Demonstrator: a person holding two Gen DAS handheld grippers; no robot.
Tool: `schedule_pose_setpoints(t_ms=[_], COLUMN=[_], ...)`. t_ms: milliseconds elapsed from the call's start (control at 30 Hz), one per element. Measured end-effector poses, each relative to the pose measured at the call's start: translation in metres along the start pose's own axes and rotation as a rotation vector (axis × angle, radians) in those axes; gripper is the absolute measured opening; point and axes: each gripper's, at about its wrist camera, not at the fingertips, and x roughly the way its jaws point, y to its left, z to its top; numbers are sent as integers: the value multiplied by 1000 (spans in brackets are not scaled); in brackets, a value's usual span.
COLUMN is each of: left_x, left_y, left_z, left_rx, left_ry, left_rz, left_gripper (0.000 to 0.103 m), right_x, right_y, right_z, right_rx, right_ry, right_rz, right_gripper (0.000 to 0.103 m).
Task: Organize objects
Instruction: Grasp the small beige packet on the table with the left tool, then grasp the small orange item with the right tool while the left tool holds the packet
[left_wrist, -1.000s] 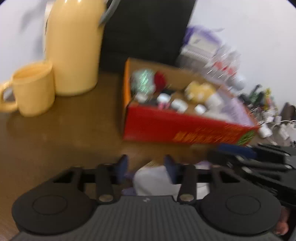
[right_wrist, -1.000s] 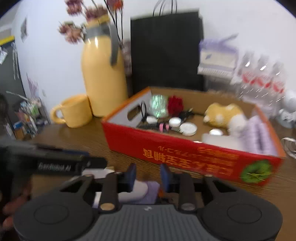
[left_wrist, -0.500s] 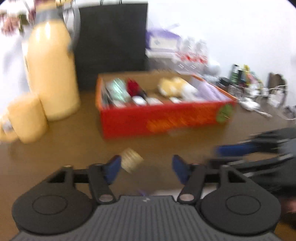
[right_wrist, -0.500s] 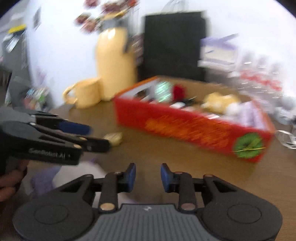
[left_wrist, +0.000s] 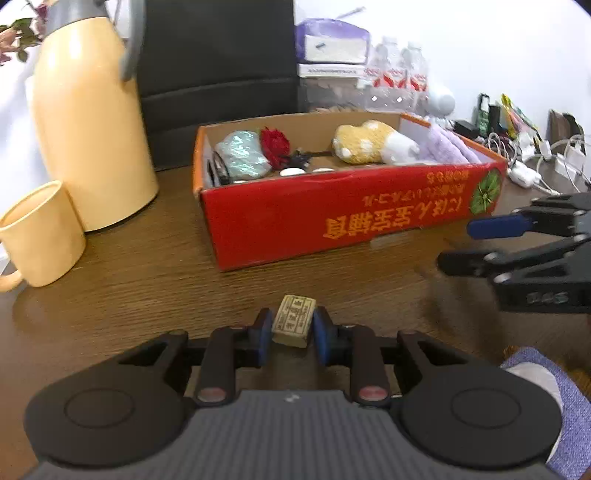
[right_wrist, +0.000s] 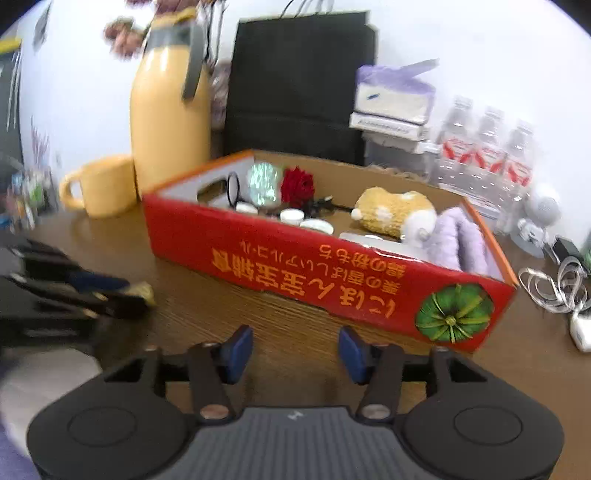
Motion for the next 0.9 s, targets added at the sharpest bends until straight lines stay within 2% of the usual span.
schedule_pose_setpoints(t_ms=[67, 133, 200, 233, 267, 333, 433, 467, 567, 633, 667, 767, 833, 900], left_x=[-5, -9, -17, -21, -25, -27, -26, -26, -27, -37, -45, -74, -93, -109], left_y=[8, 17, 27, 31, 34, 36, 33, 32, 33, 33, 33, 28, 21, 15], left_z=[-1, 1, 4, 5, 6, 7, 6, 5, -1, -8, -12, -25, -37, -50], left_rx=[-37, -73, -104, -119, -132, -144, -131, -123, -142, -173, -192, -242, -265, -294], left_ry=[-14, -21, -44, -58, -68, -69, -65, -64, -52, -60, -71, -99, -108, -107], left_rz=[18, 32, 49, 52, 53, 50, 55, 66, 120, 146, 143, 110, 88, 54], left_gripper=[25, 25, 25, 25, 25, 25, 25, 25, 25, 25, 25, 25, 26, 26], right_x=[1, -15, -41, -54, -64, -76, -78, -76, -81, -79, -78, -85, -96, -115], right_y=[-7, -16, -22, -22, -19, -4, 31, 43, 55, 55, 53, 49, 48, 56], right_z=[-2, -11, -23, -27, -31, -35, -40, -44, -51, -50, -50, -52, -56, -66], right_rx=[31, 50, 55, 67, 82, 81, -34, -98, -162, -134, -98, -7, 53, 38], right_ry=[43, 76, 35, 8, -20, -70, -88, -72, -101, -100, -87, -69, -46, -49], right_rz=[43, 157, 301, 354, 399, 468, 437, 425, 382, 347, 343, 304, 329, 359], right_gripper=[51, 54, 69, 74, 83, 86, 78, 72, 72, 70, 66, 63, 63, 63])
